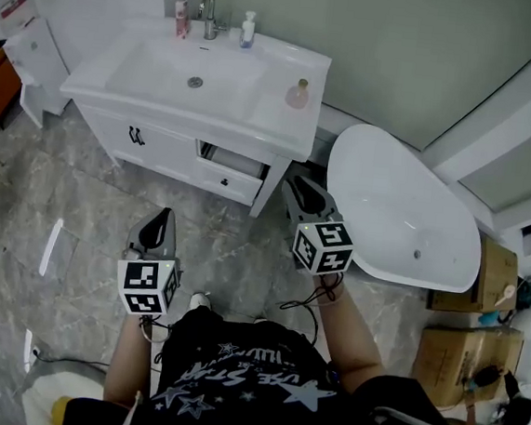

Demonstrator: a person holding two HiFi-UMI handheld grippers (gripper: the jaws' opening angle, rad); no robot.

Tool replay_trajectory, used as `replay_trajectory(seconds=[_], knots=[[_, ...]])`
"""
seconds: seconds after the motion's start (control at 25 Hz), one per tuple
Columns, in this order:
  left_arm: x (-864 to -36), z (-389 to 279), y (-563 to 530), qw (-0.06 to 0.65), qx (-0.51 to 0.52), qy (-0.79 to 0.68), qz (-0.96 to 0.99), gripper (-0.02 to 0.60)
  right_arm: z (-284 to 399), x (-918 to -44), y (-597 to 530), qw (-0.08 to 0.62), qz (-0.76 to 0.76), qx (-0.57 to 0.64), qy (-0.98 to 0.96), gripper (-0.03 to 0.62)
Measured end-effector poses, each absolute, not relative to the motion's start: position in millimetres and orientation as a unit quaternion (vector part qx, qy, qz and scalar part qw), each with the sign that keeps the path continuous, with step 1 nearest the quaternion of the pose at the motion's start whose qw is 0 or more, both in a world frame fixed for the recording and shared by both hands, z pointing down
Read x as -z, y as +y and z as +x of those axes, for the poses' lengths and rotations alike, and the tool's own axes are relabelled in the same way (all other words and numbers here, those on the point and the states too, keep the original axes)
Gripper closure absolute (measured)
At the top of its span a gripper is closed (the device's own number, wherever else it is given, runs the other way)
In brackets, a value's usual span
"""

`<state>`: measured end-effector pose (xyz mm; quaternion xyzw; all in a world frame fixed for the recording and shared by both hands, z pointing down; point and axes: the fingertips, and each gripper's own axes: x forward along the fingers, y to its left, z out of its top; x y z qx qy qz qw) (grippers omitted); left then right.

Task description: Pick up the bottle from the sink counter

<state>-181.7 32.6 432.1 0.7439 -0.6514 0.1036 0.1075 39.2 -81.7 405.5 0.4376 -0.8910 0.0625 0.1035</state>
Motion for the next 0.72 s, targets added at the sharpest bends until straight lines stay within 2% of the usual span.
replay_trajectory(seconds=[0.12,0.32,0.56,0.72], knots=[[-430.4,-207.6,18.8,0.115,-0.092,-0.643,0.752,0.563,16.7,-403.3,-92.2,0.104,0.451,-0.064,-0.884,0.431],[-438.4,-238.6,8.3,0.126,-0.087,-0.623,0.767,0.563,-8.1,-405.8,-100.8,0.107,0.475,-0.072,-0.871,0.347],[-447.7,-251.3,0.3,0.133,-0.090,-0.606,0.779,0.563,-10.4,-421.4,-102.3,0.111,0.495,-0.098,-0.856,0.258],[-453.9,-249.9,-7.7,0.135,-0.097,-0.597,0.785,0.563,-3.4,-430.4,-113.2,0.104,0.510,-0.116,-0.846,0.233]])
